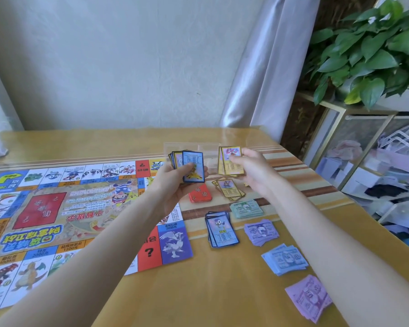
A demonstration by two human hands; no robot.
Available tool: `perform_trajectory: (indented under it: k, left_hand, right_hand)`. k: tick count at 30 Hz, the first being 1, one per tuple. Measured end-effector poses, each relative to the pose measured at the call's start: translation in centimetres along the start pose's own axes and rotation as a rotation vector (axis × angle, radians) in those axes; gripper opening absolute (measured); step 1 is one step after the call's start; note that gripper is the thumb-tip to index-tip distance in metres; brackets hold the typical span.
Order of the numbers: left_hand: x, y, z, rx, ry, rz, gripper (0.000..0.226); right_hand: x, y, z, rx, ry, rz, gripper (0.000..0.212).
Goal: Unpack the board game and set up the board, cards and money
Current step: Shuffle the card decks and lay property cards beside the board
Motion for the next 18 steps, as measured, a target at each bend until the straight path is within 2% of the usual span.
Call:
perform_trajectory:
  k: [3, 5, 8, 13, 16, 18]
  left_hand:
    - [-1.5, -0.7, -0.4, -0.037, 0.052, 0.027, 0.005]
    - [-2.2, -1.2, -0.7, -0.064, 0.065, 0.022, 0.012]
    - [-2.6, -1.5, -0.9, -0.086, 0.070, 0.007, 0.012]
    - [-2.9, -2.1, -1.1, -0.090, 0.048, -0.009, 0.013]
    - [-3.1, -2.4, -0.9, -0.098, 0.043, -0.025, 0.011]
    - [-3.1, -2.5, -0.8, -0.100, 0.044, -0.037, 0.011]
  right_hand:
    - [-1.2, 1.9, -0.4, 0.123, -0.058, 0.148, 0.017]
    - [-1.7, 3.1, -0.8, 0.147, -0.061, 0.279, 0.022]
    - [-1.4, 3.8, -1.6, 0.107, -0.093, 0.476, 0.021]
    - [-0.5, 3.7, -2.4, 0.020, -0.064, 0.846, 0.007]
    - [-0.2, 3.4, -2.0, -0.004, -0.065, 1.086, 0.009]
    - [-0.4, 3.1, -1.8, -0.038, -0.037, 1.177, 0.028]
Point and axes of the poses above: each hand's wrist, its own z-axis away from the middle knuckle, its own x-axis out of the palm, y = z × x, the point moved 8 cm from there along -z, towards the middle knuckle, and after that the axes turned 7 degrees about -x, right-handed, at the moved point
